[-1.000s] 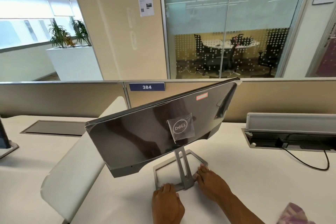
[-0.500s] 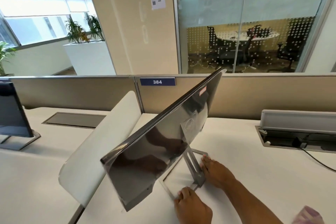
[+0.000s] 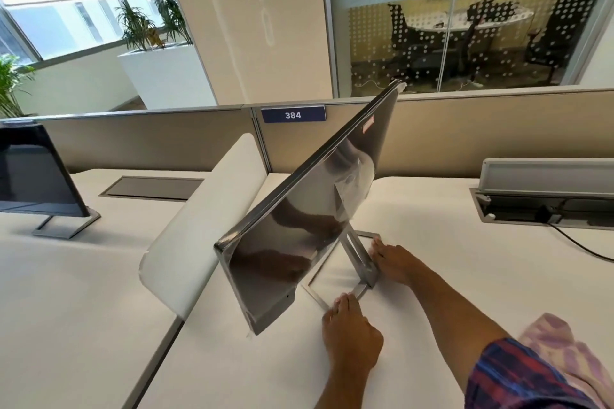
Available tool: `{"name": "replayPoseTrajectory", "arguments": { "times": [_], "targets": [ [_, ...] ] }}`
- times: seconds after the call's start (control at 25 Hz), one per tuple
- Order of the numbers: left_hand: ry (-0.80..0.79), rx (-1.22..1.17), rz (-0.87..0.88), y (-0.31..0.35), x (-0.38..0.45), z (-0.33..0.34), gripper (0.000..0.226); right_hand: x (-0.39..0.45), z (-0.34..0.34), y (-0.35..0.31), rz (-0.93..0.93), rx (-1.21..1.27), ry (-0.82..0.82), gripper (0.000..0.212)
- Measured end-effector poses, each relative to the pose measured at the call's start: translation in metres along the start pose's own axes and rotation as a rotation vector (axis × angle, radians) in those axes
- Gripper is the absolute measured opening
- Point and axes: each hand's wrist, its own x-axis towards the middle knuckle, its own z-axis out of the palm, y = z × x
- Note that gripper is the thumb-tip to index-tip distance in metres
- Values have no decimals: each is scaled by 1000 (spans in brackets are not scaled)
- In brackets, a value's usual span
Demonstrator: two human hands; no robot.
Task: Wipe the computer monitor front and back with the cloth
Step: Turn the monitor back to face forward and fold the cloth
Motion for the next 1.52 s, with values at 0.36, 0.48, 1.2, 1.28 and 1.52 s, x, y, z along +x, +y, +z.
{"name": "replayPoseTrajectory", "arguments": {
  "times": [0.36,0.48,1.2,1.28,1.52],
  "targets": [
    [-37,-156,-76,4,-32,1,83,-9,22,-11,82,263,172,51],
    [-59,-155,-120,11,-29,0,85,-3,18,-11,90,273,167,55],
    [125,228,788,100,-64,-161,3,-173,124,27,-183,213,474,20],
    [301,248,935,124,-71,-205,12,-192,141,10,-585,-33,549,26],
    [375,321,789,134,-53,-354,21,-195,148,-63,-1116,-406,555,41]
  ]
}}
